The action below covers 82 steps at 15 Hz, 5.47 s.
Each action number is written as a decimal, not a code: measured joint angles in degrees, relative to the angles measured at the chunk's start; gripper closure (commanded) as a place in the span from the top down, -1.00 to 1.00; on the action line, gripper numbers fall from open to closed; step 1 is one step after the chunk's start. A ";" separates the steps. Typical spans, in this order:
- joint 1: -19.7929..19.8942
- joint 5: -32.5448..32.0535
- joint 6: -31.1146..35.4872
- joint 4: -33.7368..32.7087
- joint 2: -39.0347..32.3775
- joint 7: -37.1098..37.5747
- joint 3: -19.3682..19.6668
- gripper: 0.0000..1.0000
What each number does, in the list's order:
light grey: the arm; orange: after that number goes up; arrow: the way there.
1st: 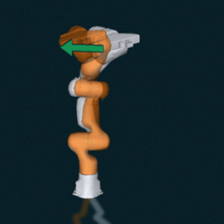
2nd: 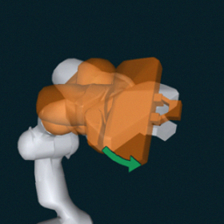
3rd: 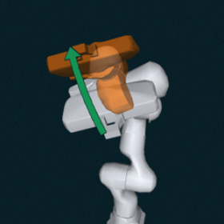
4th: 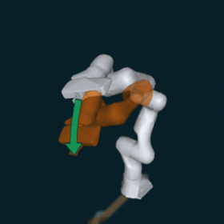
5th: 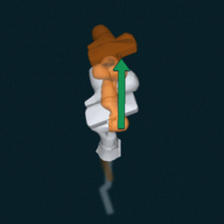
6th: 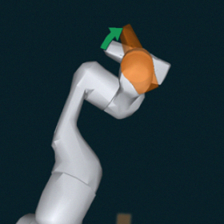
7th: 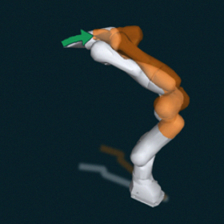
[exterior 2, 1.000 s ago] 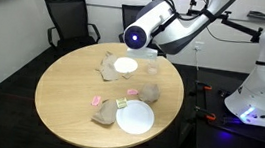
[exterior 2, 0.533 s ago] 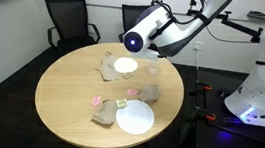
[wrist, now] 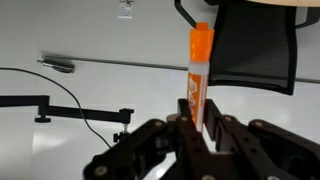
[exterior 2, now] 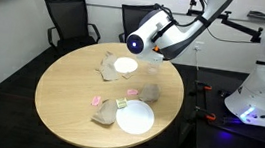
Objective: Put the marker in the cup
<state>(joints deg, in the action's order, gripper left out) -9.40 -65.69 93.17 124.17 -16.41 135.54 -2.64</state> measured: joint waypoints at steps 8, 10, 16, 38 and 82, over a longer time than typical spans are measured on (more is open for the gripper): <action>2.60 1.94 -0.09 1.82 -0.98 1.78 0.54 -0.90; 3.22 1.89 -0.09 1.81 -1.91 2.20 0.82 -0.90; 3.87 -0.24 -0.09 1.38 -5.17 3.82 1.01 -0.90; 3.77 -5.56 0.99 -6.15 -16.96 5.61 0.31 -0.90; 0.96 -0.62 2.68 -3.46 -3.64 4.99 2.13 1.00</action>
<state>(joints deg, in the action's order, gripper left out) -8.43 -66.31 95.85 120.71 -20.05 140.53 -0.50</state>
